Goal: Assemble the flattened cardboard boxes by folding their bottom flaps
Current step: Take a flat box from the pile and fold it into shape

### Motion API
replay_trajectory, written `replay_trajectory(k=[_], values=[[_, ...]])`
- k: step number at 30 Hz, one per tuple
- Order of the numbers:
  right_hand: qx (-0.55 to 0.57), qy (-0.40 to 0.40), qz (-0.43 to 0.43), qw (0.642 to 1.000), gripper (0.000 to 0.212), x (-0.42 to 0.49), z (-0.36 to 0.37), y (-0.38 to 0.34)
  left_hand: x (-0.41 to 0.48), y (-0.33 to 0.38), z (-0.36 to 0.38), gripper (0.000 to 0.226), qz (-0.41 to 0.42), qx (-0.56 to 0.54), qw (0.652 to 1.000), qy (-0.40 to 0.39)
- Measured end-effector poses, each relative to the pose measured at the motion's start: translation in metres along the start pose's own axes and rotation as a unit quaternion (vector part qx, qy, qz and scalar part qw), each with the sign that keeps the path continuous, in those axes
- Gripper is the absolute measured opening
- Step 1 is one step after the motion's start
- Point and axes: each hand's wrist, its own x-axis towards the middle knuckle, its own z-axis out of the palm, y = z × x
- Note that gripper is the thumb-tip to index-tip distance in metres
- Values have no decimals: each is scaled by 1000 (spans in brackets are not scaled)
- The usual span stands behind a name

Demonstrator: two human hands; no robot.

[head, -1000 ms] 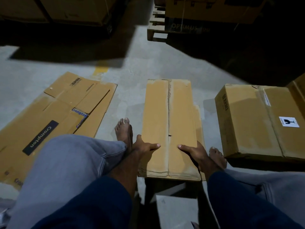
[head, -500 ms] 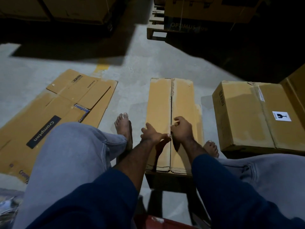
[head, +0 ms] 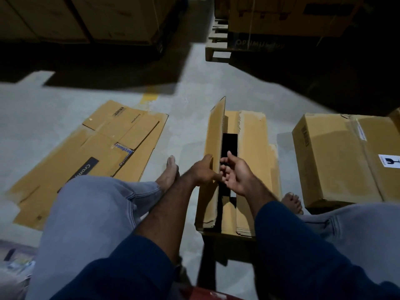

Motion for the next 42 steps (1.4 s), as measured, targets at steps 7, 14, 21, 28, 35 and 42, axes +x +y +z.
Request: replay_trajectory(k=[7, 14, 21, 28, 35, 42], values=[[-226, -13, -35, 974, 28, 16, 27, 32, -17, -18, -44, 52, -41, -63, 997, -32], [-412, 64, -92, 904, 6, 38, 28, 64, 19, -78, -30, 44, -206, 212, 932, 210], [-481, 124, -101, 862, 20, 52, 20, 78, 21, -96, 5, 93, -217, 231, 930, 186], [-561, 151, -86, 809, 30, 68, 15, 84, 22, -106, 41, 36, -167, 34, 983, -65], [-735, 168, -64, 654, 46, 75, 36, 57, 39, -99, 37, 29, -44, 219, 974, 40], [-695, 130, -45, 706, 26, 94, 38, 46, 63, -93, 37, 15, -40, 231, 971, 40]])
